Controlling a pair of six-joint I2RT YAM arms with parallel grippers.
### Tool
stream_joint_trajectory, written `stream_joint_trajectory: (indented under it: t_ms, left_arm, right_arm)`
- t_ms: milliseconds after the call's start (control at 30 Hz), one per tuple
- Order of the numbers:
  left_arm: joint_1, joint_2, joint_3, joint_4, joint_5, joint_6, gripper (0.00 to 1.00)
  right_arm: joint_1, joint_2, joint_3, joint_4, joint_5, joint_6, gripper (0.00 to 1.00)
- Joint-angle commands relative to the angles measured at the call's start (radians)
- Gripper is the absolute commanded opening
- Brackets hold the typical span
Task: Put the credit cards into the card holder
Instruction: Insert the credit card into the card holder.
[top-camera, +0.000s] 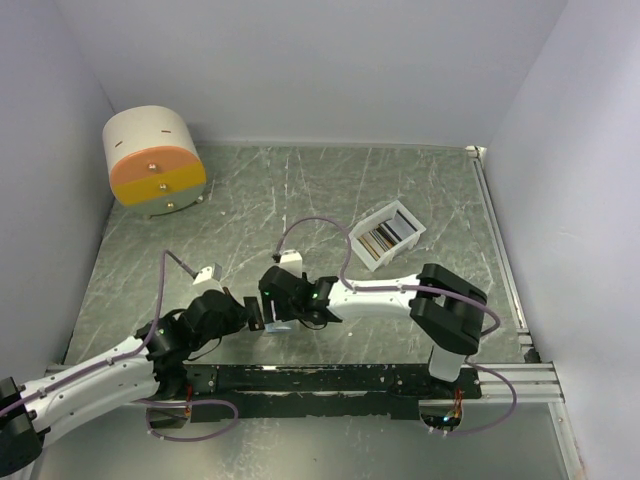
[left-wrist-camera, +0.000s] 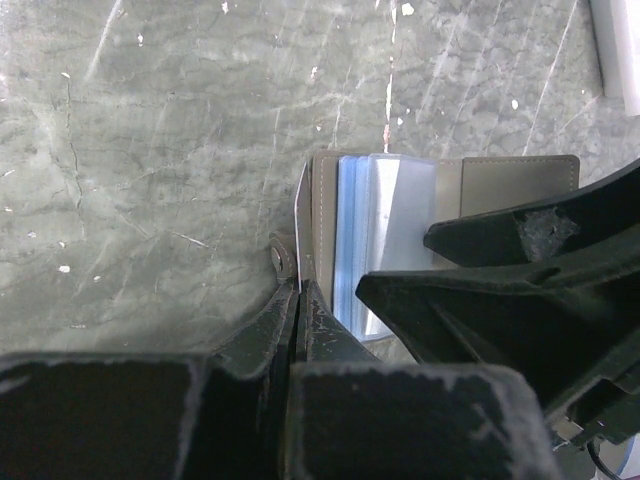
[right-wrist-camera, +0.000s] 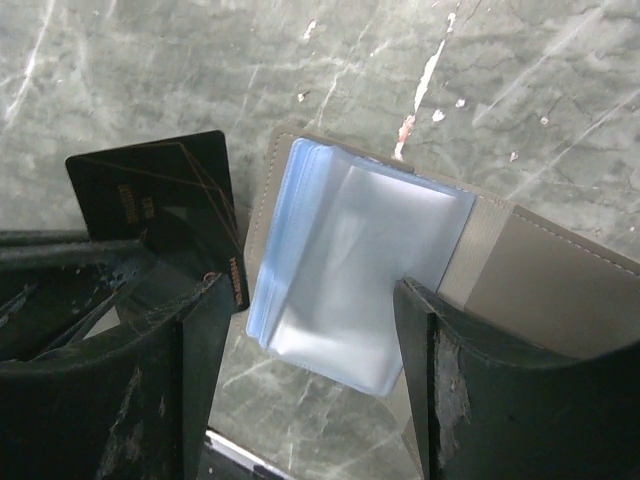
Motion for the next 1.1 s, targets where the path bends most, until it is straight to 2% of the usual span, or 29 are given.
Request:
stream_joint_trajectory:
  t_ms: [0, 300, 467, 767, 1067]
  left_arm:
    - [0.001, -0.007, -0.028, 0.005, -0.001, -0.001, 0.07]
    - [0.001, -0.012, -0.039, 0.009, 0.000, -0.009, 0.07]
    - [0.002, -0.010, -0.042, 0.014, -0.001, -0.007, 0.07]
    - [0.002, 0.009, -0.045, 0.027, 0.001, -0.014, 0.07]
    - [0.001, -0.007, -0.018, -0.003, 0.004, -0.019, 0.07]
  right_arm:
    - [0.010, 0.051, 0.057, -0.119, 0.110, 0.016, 0.66]
    - [0.037, 0.150, 0.149, -0.224, 0.194, 0.000, 0.64]
    - [0.044, 0.144, 0.156, -0.249, 0.234, 0.008, 0.60]
    - [0.045, 0.077, 0.067, -0.144, 0.221, 0.018, 0.45]
    - [0.044, 0.020, 0.007, -0.077, 0.217, 0.034, 0.39]
